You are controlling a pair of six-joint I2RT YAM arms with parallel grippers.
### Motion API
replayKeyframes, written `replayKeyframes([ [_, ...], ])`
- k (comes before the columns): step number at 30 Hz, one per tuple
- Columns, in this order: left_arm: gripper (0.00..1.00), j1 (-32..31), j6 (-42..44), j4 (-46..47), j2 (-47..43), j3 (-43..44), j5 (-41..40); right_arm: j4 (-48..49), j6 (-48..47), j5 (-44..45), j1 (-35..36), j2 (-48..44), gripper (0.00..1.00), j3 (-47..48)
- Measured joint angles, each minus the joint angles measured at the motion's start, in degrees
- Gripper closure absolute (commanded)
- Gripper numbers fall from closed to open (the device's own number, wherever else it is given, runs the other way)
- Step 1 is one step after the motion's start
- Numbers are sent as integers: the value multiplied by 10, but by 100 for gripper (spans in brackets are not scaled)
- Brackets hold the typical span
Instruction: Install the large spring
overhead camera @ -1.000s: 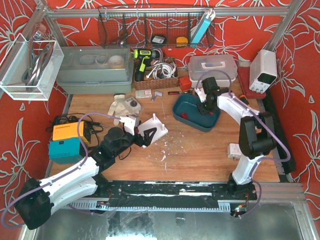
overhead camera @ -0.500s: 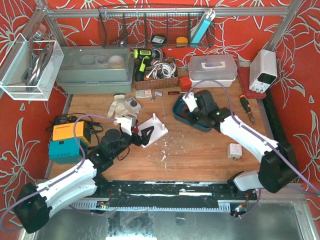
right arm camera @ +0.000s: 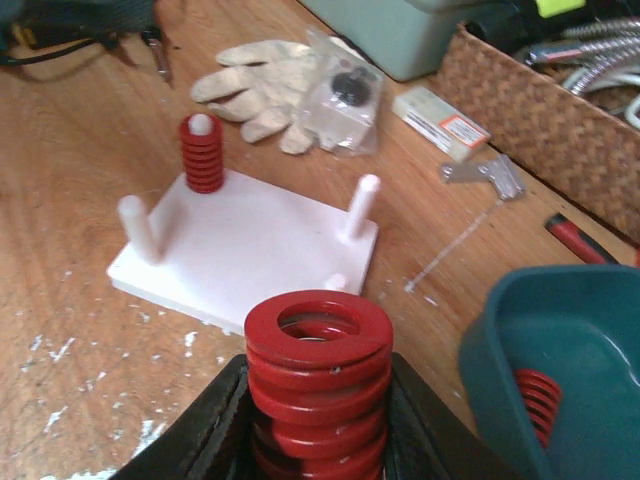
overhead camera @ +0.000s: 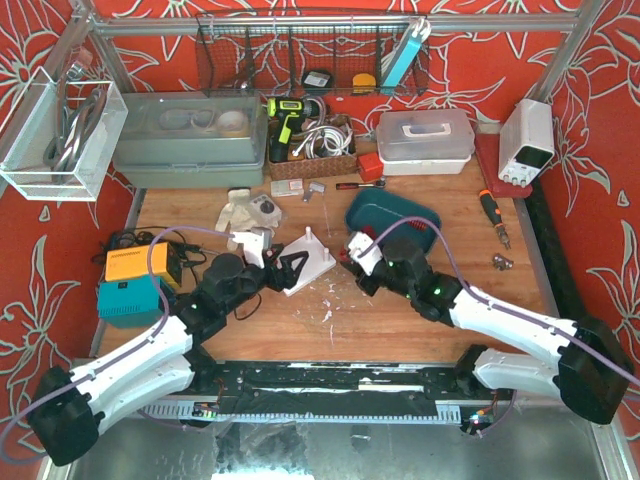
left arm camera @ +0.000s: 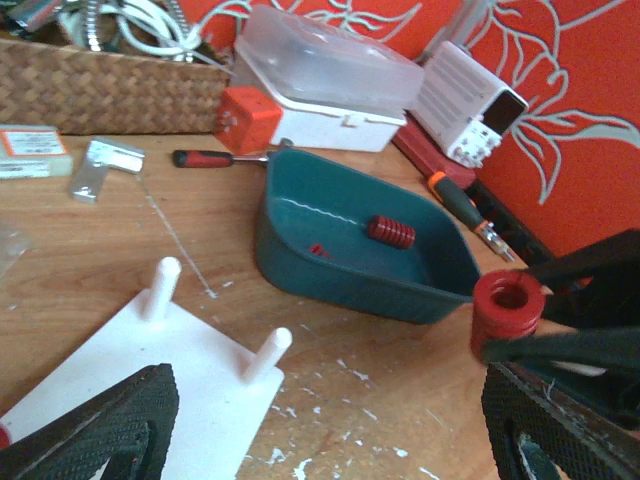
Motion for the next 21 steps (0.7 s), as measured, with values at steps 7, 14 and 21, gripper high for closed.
replayKeyframes([
  [7, 31, 0, -32, -77, 51, 99, 81, 109, -23, 28, 73, -2, 100, -68],
  [14, 31, -1, -39, -118, 118, 137, 177, 166, -42, 56, 102, 15, 100, -71],
  [21, 30, -4, -47, -130, 153, 139, 229, 188, -56, 71, 117, 16, 100, -77],
])
